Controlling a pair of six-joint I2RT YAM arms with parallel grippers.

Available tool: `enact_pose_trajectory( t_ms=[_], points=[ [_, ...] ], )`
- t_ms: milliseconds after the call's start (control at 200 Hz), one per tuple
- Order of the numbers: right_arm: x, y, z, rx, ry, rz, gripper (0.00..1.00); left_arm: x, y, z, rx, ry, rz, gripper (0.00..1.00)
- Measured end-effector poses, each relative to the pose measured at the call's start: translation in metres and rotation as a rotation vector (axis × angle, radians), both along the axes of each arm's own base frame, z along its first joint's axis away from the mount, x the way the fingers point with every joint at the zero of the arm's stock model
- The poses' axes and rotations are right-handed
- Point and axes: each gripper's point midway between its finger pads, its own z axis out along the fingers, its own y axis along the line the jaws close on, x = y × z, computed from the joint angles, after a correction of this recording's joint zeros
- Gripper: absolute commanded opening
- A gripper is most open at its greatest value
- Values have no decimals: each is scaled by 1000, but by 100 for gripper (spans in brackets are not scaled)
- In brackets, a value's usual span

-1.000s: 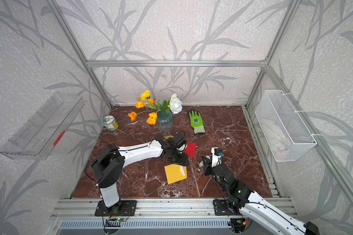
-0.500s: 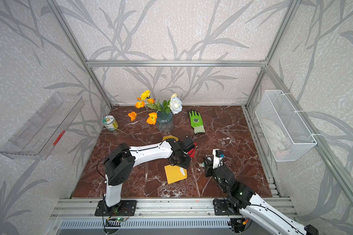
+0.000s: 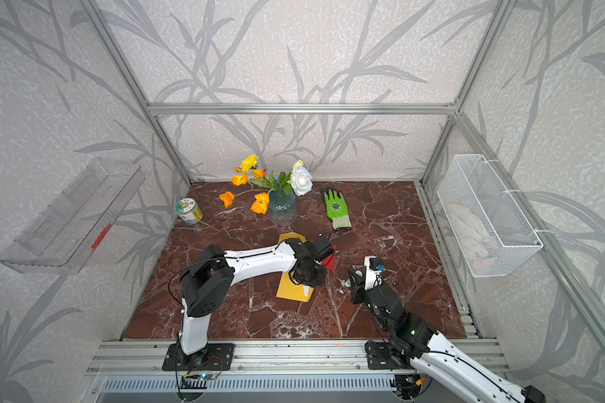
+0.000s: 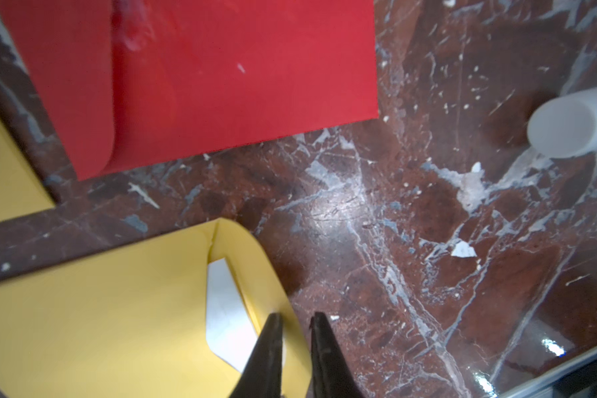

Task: Seal the envelope with a glue stick
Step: Close the envelope at the center of the board.

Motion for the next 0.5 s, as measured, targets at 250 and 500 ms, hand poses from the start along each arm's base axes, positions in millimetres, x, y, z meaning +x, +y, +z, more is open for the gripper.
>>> enact_pose_trajectory(
  t_ms=[250, 500],
  points=[
    [0, 0, -2, 2, 11, -4, 0, 6, -1, 14, -81, 0, 41, 0],
    [0, 0, -3, 0, 15, -4, 0, 13, -5, 59, -310, -6, 132, 0]
  ],
)
